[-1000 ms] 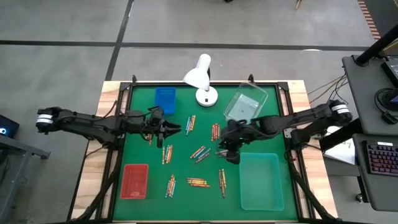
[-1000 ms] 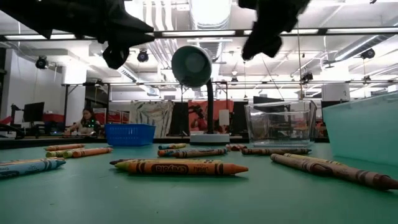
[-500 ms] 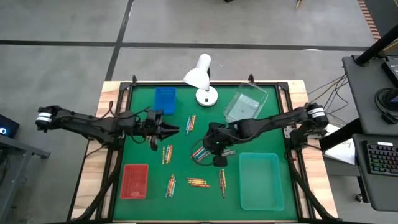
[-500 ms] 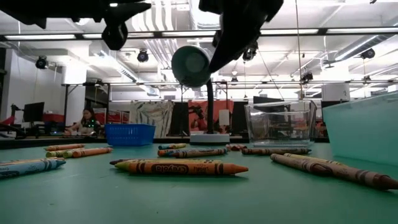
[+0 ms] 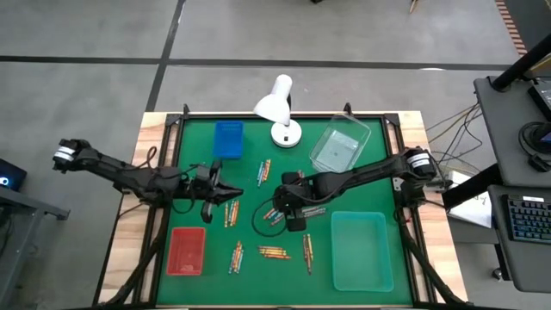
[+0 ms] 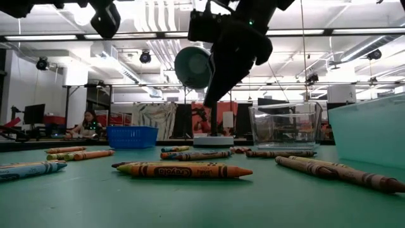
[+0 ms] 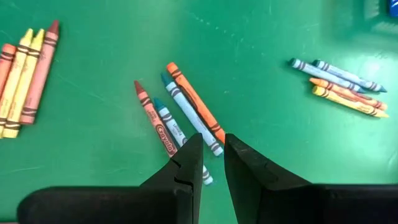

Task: Sort crayons
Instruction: Put the blue crayon into the green bin

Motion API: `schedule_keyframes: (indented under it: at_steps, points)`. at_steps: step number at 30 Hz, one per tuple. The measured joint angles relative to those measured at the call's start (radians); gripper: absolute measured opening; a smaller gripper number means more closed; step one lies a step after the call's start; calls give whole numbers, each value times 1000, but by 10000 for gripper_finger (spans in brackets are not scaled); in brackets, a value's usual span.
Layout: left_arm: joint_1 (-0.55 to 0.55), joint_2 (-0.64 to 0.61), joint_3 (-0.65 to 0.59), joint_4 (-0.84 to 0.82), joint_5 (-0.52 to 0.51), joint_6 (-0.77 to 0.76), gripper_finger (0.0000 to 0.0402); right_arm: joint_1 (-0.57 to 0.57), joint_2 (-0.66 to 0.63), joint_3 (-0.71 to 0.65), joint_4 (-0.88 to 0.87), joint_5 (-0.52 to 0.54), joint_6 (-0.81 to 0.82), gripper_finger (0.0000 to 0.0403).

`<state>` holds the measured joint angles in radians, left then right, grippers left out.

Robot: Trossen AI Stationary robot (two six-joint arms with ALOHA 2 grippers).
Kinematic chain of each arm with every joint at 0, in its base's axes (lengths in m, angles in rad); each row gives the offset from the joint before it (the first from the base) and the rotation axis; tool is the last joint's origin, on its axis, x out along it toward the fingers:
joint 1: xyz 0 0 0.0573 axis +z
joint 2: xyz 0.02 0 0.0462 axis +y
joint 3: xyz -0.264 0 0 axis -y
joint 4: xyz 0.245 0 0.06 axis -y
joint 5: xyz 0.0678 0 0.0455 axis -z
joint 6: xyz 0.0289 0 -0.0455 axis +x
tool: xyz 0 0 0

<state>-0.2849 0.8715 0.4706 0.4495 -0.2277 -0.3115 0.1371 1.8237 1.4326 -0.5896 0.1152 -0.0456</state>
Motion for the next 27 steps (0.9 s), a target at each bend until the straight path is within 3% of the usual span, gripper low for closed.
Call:
schedule_keyframes:
  at_steps: [27]
  points:
    - [-14,29,0,27,-2,88,0,0,43,-1,180,-1,-70,54]
